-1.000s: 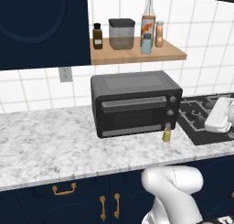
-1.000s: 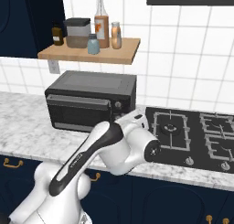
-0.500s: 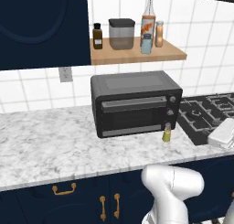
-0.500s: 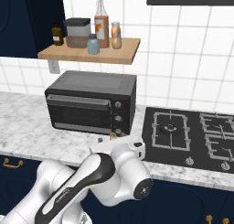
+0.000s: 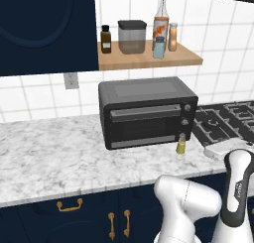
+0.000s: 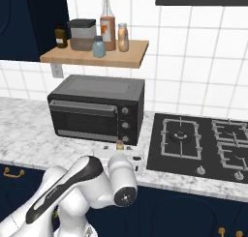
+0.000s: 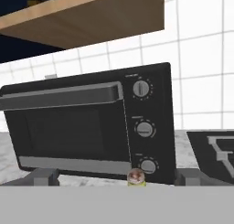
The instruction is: Put the shaker and condiment bottle from the counter next to their counterparts in the cabinet.
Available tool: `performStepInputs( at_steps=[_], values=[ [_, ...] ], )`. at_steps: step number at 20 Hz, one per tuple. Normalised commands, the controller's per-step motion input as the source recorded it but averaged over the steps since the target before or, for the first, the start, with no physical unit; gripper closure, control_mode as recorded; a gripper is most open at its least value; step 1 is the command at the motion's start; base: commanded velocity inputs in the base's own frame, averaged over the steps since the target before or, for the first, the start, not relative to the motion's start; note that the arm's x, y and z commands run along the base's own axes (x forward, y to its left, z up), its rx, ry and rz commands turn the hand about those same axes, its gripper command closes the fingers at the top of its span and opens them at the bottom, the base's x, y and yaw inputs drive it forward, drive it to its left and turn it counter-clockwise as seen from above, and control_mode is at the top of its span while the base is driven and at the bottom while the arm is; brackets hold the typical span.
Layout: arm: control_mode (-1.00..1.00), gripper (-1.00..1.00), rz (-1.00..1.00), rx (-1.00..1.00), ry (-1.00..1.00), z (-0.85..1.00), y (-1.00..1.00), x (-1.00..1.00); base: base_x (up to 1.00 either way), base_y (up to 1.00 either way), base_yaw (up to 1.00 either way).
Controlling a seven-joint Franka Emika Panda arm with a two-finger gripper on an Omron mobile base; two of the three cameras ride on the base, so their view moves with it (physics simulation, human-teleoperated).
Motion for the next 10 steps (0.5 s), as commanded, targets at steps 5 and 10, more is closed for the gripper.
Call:
performStepInputs(
  at_steps=[5, 10],
  values=[
    [-1.00, -1.00, -0.08, 0.00, 0.12, -0.29, 0.08, 0.72, 0.00, 0.00, 0.00],
    [-1.00, -1.00, -0.01, 0.00, 0.04, -0.53, 0.01, 0.36, 0.00, 0.00, 0.00]
  ],
)
